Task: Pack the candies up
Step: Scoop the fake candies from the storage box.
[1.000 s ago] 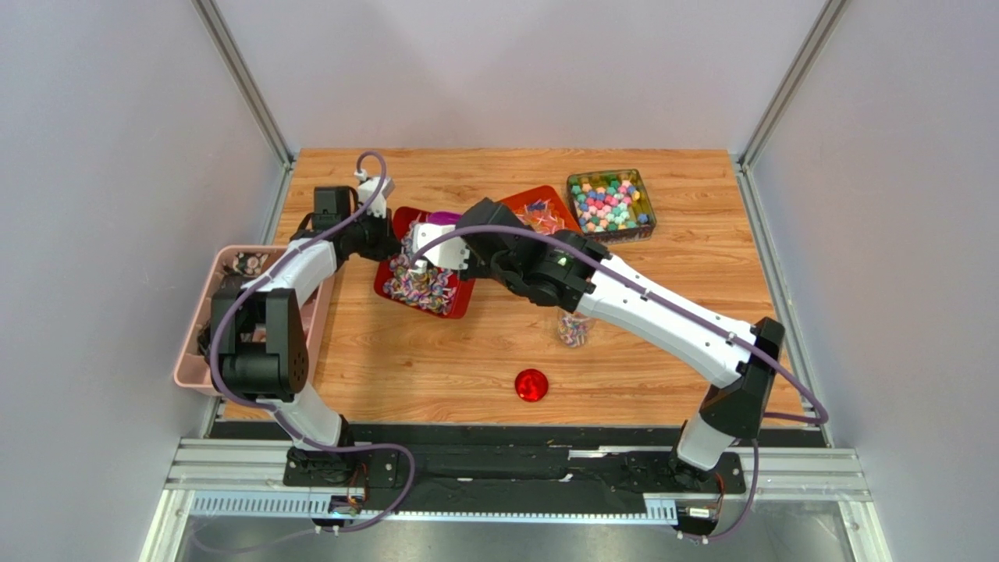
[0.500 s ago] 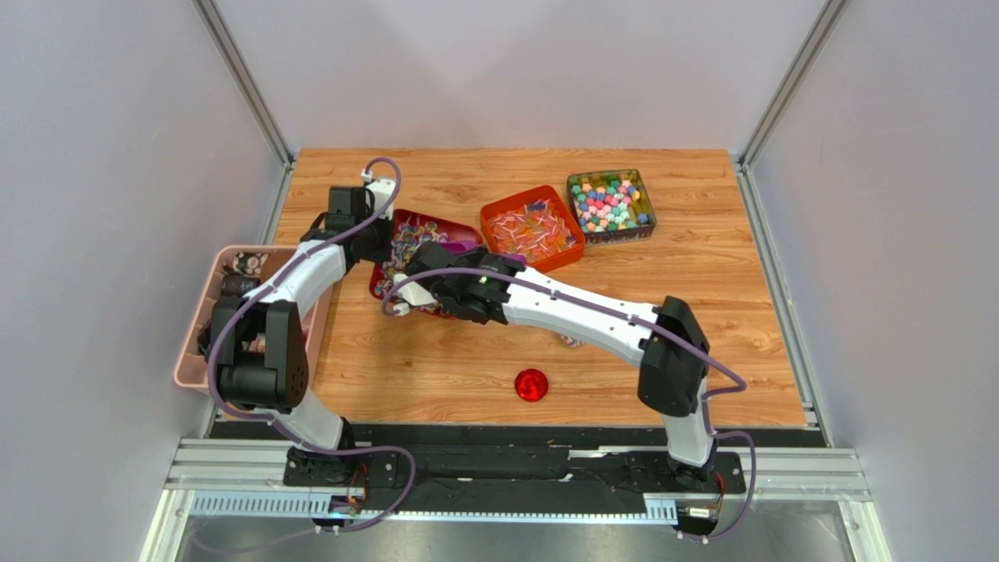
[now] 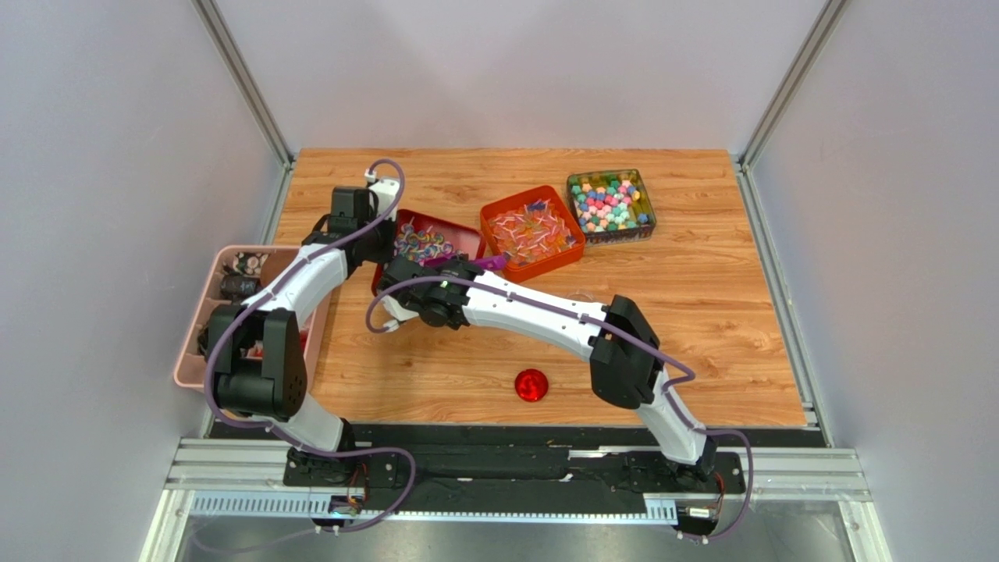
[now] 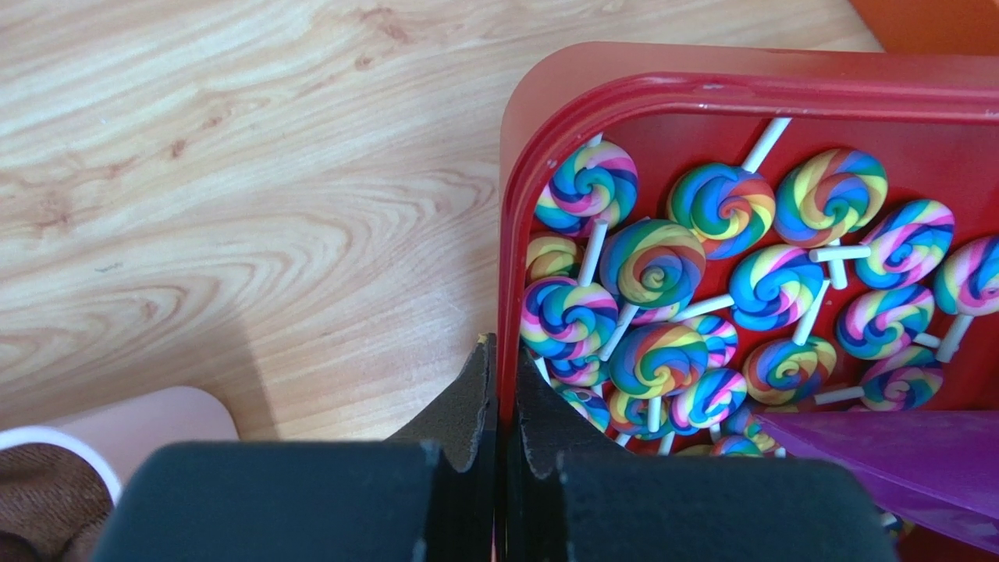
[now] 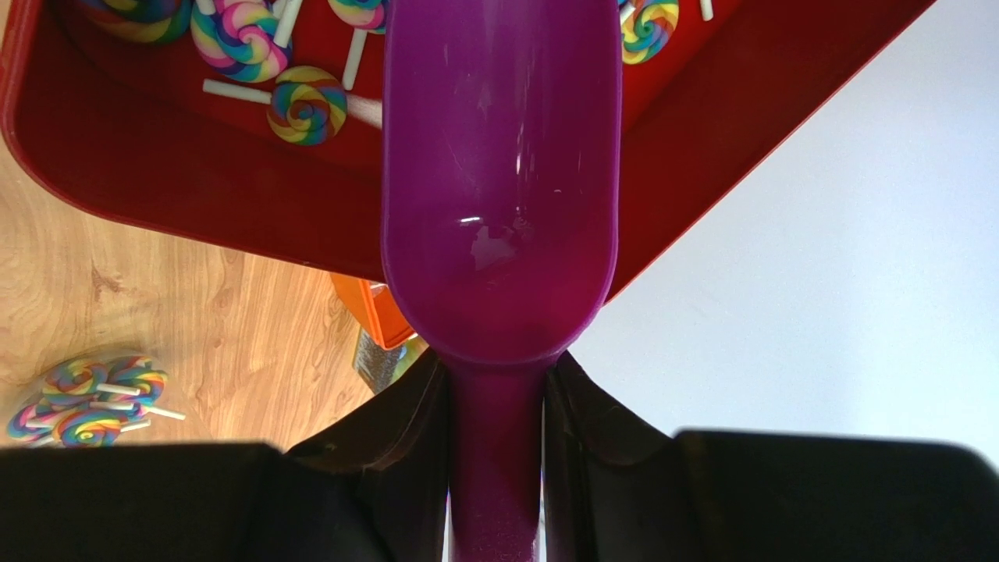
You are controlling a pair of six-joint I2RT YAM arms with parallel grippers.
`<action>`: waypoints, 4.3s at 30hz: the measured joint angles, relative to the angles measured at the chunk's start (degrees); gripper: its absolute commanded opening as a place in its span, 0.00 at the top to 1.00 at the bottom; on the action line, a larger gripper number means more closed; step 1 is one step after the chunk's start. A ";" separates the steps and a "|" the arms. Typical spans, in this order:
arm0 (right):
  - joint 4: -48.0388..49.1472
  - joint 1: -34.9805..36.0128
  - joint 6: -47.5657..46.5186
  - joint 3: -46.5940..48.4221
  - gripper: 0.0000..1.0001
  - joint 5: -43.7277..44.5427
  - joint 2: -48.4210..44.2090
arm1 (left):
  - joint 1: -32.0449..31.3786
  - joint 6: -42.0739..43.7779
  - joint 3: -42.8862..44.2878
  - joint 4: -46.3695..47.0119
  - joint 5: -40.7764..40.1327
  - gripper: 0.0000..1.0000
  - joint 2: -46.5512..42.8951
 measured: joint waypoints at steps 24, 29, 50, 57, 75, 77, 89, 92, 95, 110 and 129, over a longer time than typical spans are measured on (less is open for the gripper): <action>-8.15 2.21 9.75 7.67 1.00 -1.42 6.25 | -0.61 0.17 -1.05 -2.93 -3.80 1.00 0.00; -8.85 0.09 11.45 5.90 1.00 -1.70 4.81 | -0.63 -0.31 -1.05 -2.73 -3.17 1.00 0.00; -5.53 -0.13 5.73 2.25 1.00 6.97 4.57 | -1.16 -1.75 -1.03 -1.14 -2.58 1.00 0.00; -13.27 2.01 6.43 16.11 1.00 6.38 12.63 | -0.76 -1.97 -1.01 -1.90 -5.57 1.00 0.17; -15.06 1.40 18.56 9.03 1.00 -6.27 8.28 | -0.90 -4.09 -0.66 -6.38 -6.19 1.00 3.10; -13.66 1.40 18.21 5.31 1.00 -6.40 6.16 | -1.38 -4.57 -0.02 -6.36 -5.42 1.00 3.98; -15.80 0.74 18.29 7.89 1.00 -9.92 6.08 | -1.62 -6.27 0.92 -6.29 -4.63 1.00 4.66; -18.27 0.15 20.15 13.05 1.00 -12.85 8.96 | -1.25 -6.19 1.01 -6.32 -5.07 1.00 4.83; -17.90 -0.02 21.14 14.32 1.00 -13.16 10.54 | -0.87 -5.79 1.18 -6.49 -5.90 1.00 5.16; -6.71 2.95 21.77 7.50 1.00 -6.38 9.79 | -0.24 -5.14 1.20 -6.32 -7.56 1.00 6.71; 3.15 1.95 24.79 3.04 1.00 -8.35 9.25 | -0.17 -5.49 1.55 -5.18 -7.67 1.00 6.80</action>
